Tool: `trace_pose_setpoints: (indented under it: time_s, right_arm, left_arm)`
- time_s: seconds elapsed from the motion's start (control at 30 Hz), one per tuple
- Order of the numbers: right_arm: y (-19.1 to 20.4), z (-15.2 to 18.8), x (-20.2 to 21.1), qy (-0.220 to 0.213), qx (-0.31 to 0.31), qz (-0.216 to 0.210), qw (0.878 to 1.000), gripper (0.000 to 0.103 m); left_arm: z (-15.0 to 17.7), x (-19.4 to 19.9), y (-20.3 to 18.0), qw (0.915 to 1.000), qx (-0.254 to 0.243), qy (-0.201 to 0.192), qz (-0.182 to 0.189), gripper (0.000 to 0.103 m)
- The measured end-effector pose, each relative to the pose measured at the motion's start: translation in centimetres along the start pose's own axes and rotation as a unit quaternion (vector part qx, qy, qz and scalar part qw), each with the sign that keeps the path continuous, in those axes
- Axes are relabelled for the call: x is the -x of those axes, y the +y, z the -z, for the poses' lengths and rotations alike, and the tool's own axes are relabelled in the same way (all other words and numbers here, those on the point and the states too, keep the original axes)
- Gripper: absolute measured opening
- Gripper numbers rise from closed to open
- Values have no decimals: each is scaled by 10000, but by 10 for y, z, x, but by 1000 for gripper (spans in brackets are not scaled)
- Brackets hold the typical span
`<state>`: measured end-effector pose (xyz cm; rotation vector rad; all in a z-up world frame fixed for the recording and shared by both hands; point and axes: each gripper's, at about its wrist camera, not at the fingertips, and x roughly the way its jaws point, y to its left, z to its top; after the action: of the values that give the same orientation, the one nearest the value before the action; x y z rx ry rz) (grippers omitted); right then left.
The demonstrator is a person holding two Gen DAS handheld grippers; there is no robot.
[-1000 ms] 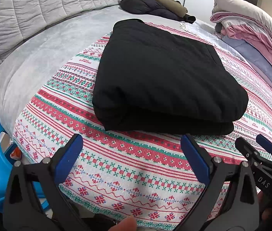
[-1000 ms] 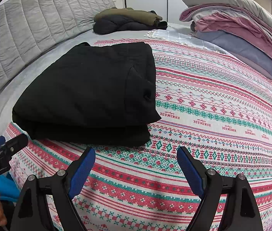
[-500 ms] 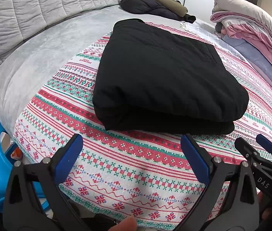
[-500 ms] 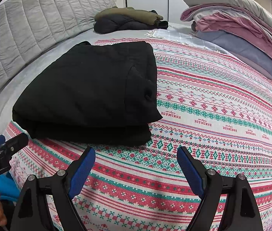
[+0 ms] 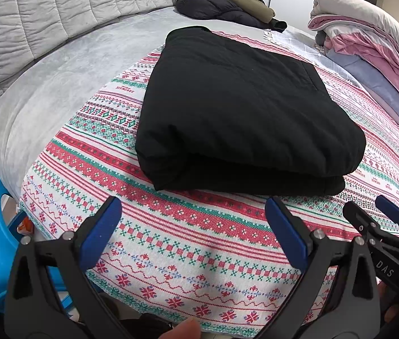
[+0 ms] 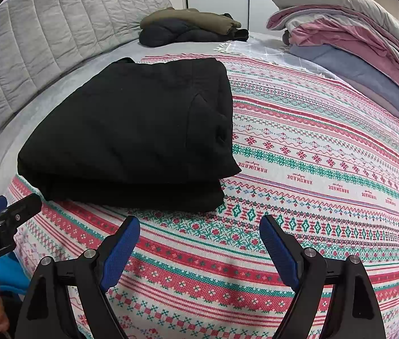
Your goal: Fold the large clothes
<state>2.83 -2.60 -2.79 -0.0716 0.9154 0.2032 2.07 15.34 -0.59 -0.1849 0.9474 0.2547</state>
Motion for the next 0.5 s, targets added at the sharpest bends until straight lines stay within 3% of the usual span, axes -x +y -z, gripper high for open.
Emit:
trace_pose_setpoints:
  time_s: [0.5]
  right_arm:
    - [0,0,0,9,16,-10,10000,88]
  left_arm:
    - [-1,-1,0,10000,-30,38,-4,101]
